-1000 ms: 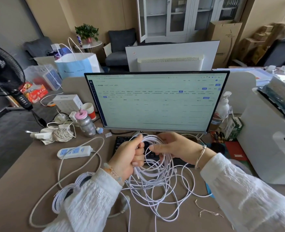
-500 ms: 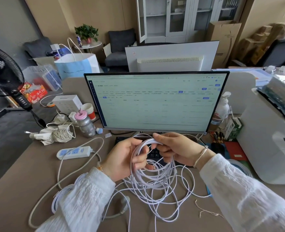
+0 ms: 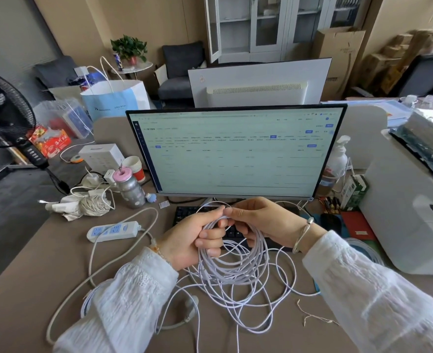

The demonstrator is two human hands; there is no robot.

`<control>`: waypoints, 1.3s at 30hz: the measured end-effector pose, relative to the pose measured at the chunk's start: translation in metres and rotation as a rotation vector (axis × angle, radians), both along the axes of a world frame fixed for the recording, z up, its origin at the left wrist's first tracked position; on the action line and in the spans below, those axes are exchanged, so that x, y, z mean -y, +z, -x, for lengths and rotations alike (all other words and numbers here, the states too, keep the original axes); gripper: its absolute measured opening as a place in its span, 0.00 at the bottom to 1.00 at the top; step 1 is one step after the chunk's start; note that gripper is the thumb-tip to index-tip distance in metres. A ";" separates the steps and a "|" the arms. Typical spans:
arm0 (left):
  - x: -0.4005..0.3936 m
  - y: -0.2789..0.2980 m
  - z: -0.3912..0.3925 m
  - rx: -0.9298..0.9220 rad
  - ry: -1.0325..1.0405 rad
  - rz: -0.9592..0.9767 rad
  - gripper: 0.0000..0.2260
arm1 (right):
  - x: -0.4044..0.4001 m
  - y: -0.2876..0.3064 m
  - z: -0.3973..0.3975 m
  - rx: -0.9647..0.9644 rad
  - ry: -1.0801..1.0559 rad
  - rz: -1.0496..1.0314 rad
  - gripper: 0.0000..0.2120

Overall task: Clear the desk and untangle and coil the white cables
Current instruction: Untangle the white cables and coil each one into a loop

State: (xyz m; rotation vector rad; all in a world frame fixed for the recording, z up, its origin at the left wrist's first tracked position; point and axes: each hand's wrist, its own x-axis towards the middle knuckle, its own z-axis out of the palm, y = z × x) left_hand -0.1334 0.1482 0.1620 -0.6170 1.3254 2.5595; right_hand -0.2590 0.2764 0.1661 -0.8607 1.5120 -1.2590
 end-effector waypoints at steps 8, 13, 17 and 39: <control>0.000 -0.007 -0.002 0.010 0.044 0.103 0.15 | 0.002 -0.020 0.008 -0.024 -0.058 -0.003 0.14; -0.001 -0.021 -0.002 0.075 0.117 0.134 0.18 | 0.006 -0.036 0.011 -0.045 -0.107 -0.047 0.09; 0.009 -0.039 -0.010 0.087 0.189 0.281 0.16 | 0.007 -0.055 0.016 -0.328 -0.151 -0.035 0.07; 0.065 -0.078 -0.059 0.262 0.568 0.799 0.12 | 0.005 -0.093 0.005 -0.465 -0.422 -0.226 0.14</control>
